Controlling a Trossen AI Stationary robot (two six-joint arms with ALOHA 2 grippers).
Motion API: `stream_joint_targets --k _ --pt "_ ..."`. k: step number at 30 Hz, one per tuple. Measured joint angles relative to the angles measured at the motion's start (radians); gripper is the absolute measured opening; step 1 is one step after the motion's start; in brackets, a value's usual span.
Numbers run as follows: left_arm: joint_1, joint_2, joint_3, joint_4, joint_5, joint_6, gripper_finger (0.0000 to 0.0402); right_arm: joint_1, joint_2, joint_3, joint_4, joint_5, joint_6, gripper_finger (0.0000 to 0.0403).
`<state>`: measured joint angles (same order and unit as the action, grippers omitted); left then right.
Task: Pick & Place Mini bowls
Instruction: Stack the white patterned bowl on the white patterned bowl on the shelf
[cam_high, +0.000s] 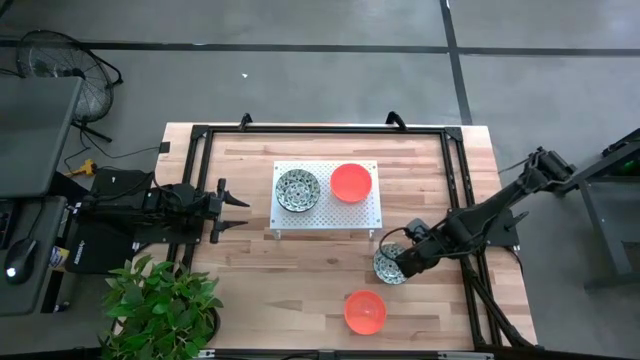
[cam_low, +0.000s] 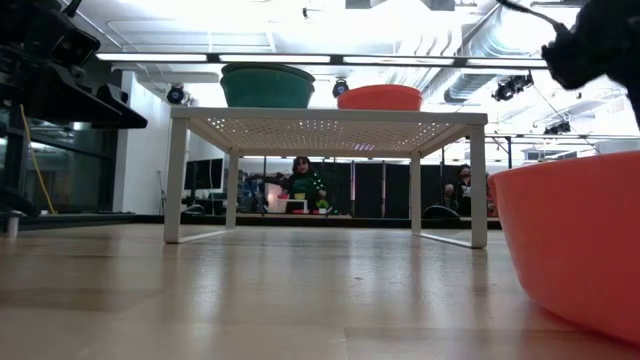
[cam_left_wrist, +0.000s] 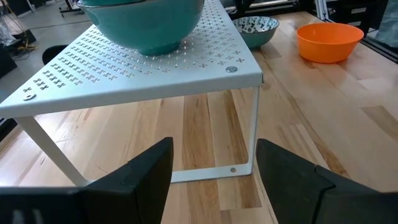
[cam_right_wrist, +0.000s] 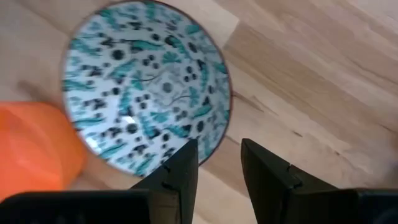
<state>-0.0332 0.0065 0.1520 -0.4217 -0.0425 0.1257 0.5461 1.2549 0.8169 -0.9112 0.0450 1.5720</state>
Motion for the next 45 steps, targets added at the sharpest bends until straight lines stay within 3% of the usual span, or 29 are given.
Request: stream_joint_targets --k 7,28,45 --pt "0.0 0.0 0.0 0.0 0.0 0.0 0.0225 -0.001 0.0 -0.066 0.02 -0.033 0.035 0.011" --pt "0.0 0.0 0.0 0.0 -0.002 0.0 0.0225 -0.011 0.009 -0.067 0.087 0.005 0.181 0.011" --pt "0.0 0.0 0.0 0.0 -0.005 0.0 0.0225 -0.116 0.115 -0.066 0.137 -0.057 0.088 0.011"
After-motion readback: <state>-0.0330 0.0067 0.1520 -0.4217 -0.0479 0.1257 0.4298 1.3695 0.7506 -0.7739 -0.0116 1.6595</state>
